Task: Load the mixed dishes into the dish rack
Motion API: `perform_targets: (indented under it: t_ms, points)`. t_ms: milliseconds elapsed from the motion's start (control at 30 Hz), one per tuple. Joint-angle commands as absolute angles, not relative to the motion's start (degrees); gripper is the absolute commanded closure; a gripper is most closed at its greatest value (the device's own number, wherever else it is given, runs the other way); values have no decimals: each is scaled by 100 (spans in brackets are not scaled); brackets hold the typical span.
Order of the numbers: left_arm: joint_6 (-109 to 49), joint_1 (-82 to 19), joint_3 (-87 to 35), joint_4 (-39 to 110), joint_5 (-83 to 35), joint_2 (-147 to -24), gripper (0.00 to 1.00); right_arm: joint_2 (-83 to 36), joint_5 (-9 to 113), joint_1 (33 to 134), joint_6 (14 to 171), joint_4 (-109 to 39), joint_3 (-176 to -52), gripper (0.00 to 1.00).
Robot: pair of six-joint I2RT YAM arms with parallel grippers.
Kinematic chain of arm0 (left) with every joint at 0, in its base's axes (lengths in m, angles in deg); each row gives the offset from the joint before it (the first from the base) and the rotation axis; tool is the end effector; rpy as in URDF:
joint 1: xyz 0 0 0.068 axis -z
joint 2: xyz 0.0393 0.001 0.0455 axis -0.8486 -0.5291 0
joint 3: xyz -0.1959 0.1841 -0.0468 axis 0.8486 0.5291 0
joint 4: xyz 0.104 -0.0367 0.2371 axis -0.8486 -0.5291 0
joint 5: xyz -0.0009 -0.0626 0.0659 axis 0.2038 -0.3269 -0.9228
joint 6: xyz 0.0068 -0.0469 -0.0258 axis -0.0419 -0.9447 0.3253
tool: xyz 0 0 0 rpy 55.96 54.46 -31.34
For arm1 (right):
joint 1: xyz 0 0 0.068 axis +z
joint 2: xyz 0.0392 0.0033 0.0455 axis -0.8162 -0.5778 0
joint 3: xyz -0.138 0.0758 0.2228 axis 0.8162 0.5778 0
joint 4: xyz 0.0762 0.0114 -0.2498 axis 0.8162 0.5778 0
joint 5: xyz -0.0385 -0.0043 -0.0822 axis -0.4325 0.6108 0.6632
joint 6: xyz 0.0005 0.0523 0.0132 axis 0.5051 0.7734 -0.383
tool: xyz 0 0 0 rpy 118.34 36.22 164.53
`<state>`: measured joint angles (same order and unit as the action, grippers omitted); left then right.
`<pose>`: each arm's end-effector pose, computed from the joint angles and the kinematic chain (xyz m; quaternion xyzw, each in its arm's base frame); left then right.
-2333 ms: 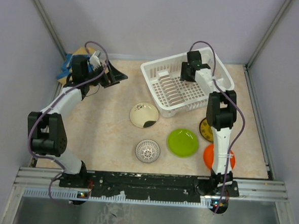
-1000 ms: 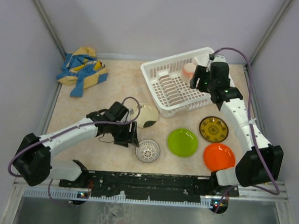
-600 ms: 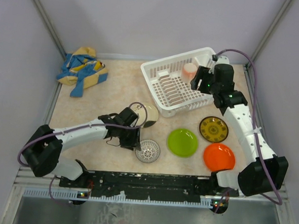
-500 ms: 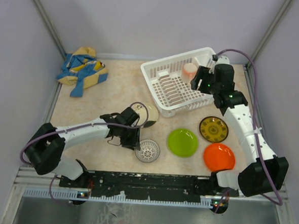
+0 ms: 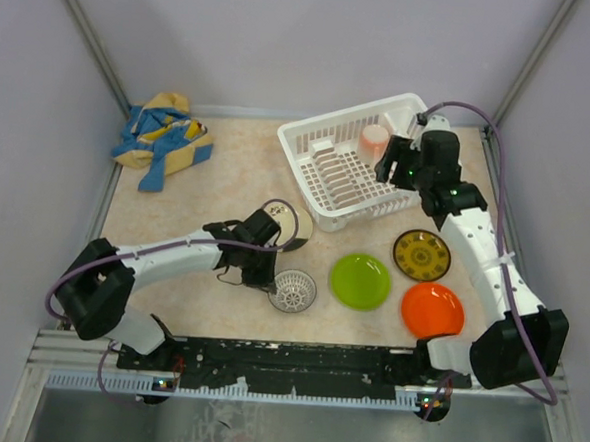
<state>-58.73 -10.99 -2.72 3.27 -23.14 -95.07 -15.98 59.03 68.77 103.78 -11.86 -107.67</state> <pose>0.1820 -0.2040 0.1806 0.0705 0.9733 -0.1979 0.0922 0.2819 0.0707 0.3573 0.0295 0.8566 0.1442 0.4945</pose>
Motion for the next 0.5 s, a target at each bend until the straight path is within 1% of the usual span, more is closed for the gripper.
perform_targets:
  t_ms: [0,167,300,433,467]
  points:
    - [-5878,-1069,-515,235,-2236,-9559,100,-1347,5761,6920,10353,-1335,-10692,32]
    - [-5844,-1073,-914,-51,-2104,-9449,100,-1439,5621,6920,10297,-1205,-10831,32]
    - [-5695,-1218,-1751,-566,-1893,-9252,100,-1590,5278,6892,10239,-1073,-11021,31]
    - [-5655,-1695,-2590,-617,-1438,-9030,100,-1876,4866,6750,10314,-939,-11297,30]
    - [-5652,-1943,-2797,-574,-1225,-9006,100,-1939,4797,6688,10348,-926,-11364,30]
